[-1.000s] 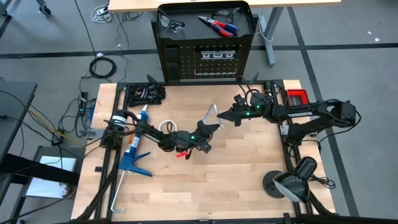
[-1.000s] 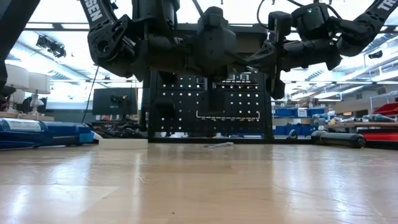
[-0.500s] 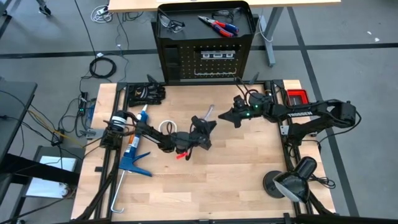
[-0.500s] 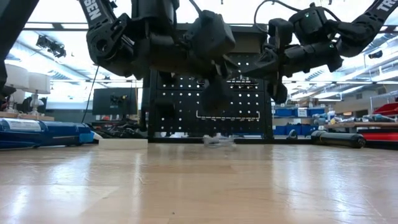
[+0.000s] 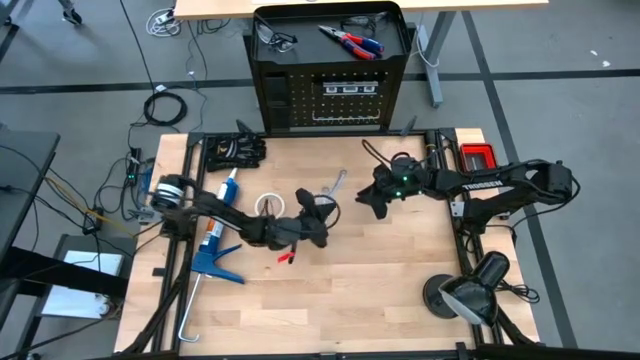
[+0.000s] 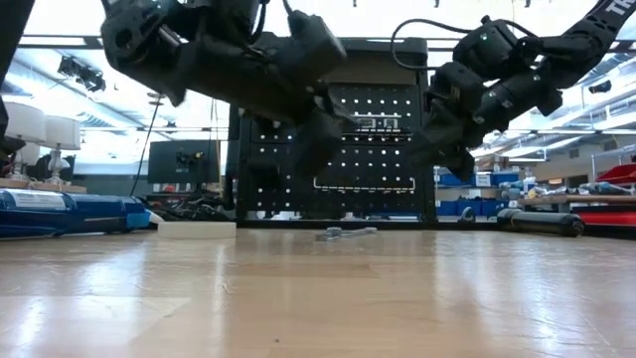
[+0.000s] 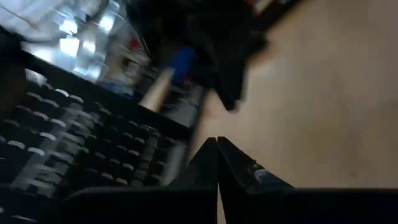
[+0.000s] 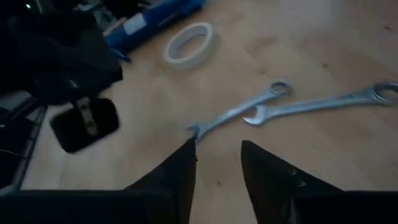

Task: Hang tools onto peg board
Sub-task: Hang the bottom wrench on the peg board

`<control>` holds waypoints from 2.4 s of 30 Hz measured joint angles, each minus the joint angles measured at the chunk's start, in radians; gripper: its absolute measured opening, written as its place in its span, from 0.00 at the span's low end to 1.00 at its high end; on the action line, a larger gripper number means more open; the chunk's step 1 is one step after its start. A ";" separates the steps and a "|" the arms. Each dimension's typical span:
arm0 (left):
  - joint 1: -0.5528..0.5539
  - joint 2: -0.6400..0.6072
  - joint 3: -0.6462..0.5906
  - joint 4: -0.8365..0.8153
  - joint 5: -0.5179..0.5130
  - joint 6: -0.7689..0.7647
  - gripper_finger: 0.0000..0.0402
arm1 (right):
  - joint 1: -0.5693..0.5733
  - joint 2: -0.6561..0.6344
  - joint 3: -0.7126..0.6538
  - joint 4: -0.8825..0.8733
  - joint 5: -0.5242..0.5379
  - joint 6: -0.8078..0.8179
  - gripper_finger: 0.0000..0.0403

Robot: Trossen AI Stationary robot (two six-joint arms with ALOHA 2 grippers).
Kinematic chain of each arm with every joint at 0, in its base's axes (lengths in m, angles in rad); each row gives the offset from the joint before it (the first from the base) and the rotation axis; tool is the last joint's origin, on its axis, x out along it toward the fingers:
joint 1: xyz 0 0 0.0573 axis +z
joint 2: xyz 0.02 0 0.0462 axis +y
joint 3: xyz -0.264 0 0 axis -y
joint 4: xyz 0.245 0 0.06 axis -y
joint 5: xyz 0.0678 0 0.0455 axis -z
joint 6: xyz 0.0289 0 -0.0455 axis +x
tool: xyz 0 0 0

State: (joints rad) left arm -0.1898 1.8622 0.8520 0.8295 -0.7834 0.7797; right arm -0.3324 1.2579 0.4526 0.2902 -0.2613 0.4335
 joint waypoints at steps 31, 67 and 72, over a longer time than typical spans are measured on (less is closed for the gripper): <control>0.250 -0.036 0.010 -0.585 0.754 -0.707 0.00 | -0.026 0.416 0.404 -0.290 0.089 -0.364 0.39; 0.318 -0.027 0.011 -0.678 0.731 -0.577 0.00 | 0.003 0.526 0.458 -0.390 0.153 -0.522 0.39; 0.292 -0.004 0.012 -0.587 0.864 -0.574 0.00 | 0.041 0.526 0.457 -0.400 0.127 -0.539 0.39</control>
State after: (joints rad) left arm 0.1019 1.8586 0.8639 0.2425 0.0810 0.2058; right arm -0.2916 1.7840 0.9100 -0.1097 -0.1345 -0.1050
